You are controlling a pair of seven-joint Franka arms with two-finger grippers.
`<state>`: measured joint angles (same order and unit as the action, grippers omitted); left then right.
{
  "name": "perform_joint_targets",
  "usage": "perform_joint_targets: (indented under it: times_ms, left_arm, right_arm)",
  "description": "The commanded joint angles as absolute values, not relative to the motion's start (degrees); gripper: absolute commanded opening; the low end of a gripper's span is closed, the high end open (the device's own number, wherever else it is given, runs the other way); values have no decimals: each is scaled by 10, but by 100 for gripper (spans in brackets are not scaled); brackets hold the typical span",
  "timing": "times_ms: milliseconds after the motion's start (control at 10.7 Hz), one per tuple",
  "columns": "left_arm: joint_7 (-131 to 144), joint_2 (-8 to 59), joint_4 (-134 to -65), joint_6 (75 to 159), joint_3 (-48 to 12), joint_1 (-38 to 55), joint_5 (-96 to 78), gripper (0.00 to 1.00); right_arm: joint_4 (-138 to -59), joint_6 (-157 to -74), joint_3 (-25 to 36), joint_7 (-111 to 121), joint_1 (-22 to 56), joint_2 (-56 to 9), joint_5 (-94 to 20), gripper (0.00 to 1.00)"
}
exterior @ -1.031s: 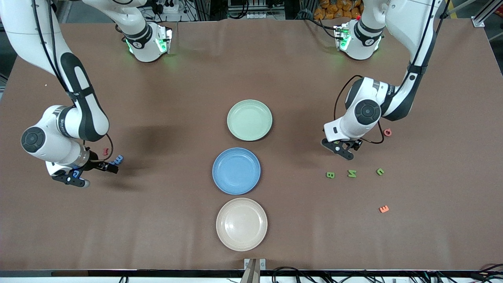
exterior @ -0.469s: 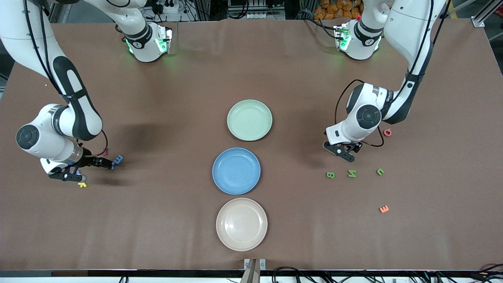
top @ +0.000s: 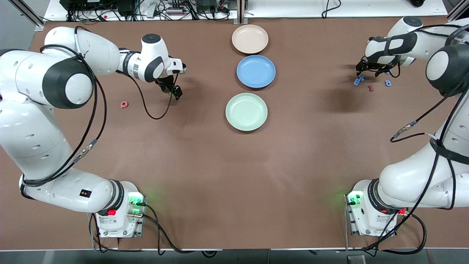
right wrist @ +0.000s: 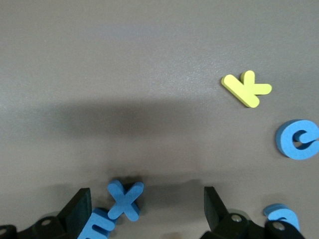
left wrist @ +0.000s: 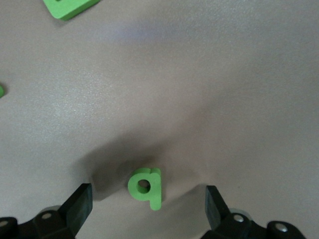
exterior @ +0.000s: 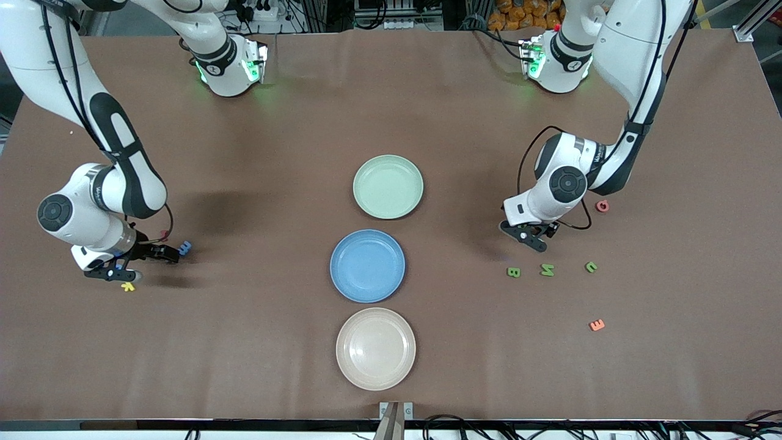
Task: Sort letters by color into matching plates
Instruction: 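Grasp the blue x while the left gripper grasps the green q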
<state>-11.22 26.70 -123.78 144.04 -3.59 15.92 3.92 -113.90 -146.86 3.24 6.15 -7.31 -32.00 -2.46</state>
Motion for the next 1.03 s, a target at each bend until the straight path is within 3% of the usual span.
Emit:
perform_joint_targets:
  times_ms: [0, 656, 844, 938]
  left_arm:
    - [-71, 260, -1245, 1449, -40, 153, 27, 1]
    - [-17, 254, -1244, 1449, -54, 160, 18, 0]
    - [10, 244, -1237, 1448, -57, 160, 18, 0]
    - [31, 239, -1229, 1448, -58, 161, 18, 0]
  right_arm:
    - [-1142, -1491, 25, 65, -76, -330, -17, 100]
    - [-1179, -1504, 25, 65, -81, -309, 12, 94]
    - [-1185, -1504, 25, 65, -80, -303, 12, 86]
    - [-1187, -1504, 25, 65, -79, -301, 12, 76]
